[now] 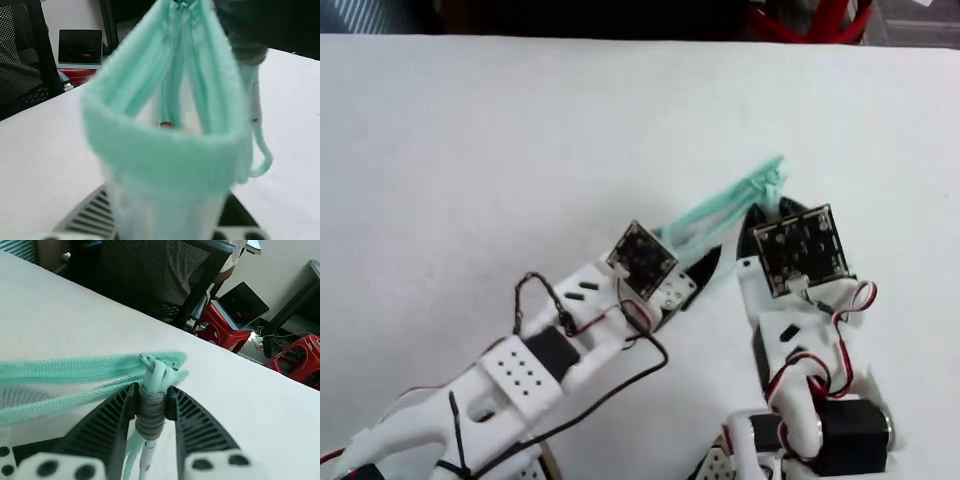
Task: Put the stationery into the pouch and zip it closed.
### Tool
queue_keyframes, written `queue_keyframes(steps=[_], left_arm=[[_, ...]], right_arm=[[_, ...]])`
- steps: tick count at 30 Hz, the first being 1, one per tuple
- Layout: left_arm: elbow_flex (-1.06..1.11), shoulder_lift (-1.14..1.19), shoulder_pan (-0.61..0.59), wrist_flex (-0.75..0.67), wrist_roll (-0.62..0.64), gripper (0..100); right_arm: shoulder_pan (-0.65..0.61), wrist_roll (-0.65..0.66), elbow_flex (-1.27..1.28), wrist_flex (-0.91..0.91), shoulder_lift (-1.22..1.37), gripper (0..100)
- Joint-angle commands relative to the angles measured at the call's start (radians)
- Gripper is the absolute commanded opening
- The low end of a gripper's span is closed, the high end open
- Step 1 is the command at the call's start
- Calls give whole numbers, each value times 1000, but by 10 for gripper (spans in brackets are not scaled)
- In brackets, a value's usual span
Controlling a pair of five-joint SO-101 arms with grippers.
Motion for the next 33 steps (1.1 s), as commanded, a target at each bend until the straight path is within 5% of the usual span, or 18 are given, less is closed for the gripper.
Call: queue_keyframes(steps=[1, 13, 28, 33], left_arm=[[-35, -13, 10, -2, 3, 162], [-35, -13, 10, -2, 3, 151], [-37, -15, 10, -8, -5, 38], [-37, -15, 10, -8, -5, 46]], right_arm=[[-13, 5, -94, 30, 21, 18], [-283, -41, -468, 361, 240, 18], [-387, -54, -486, 472, 262, 18], [-549, -60, -489, 516, 254, 18]])
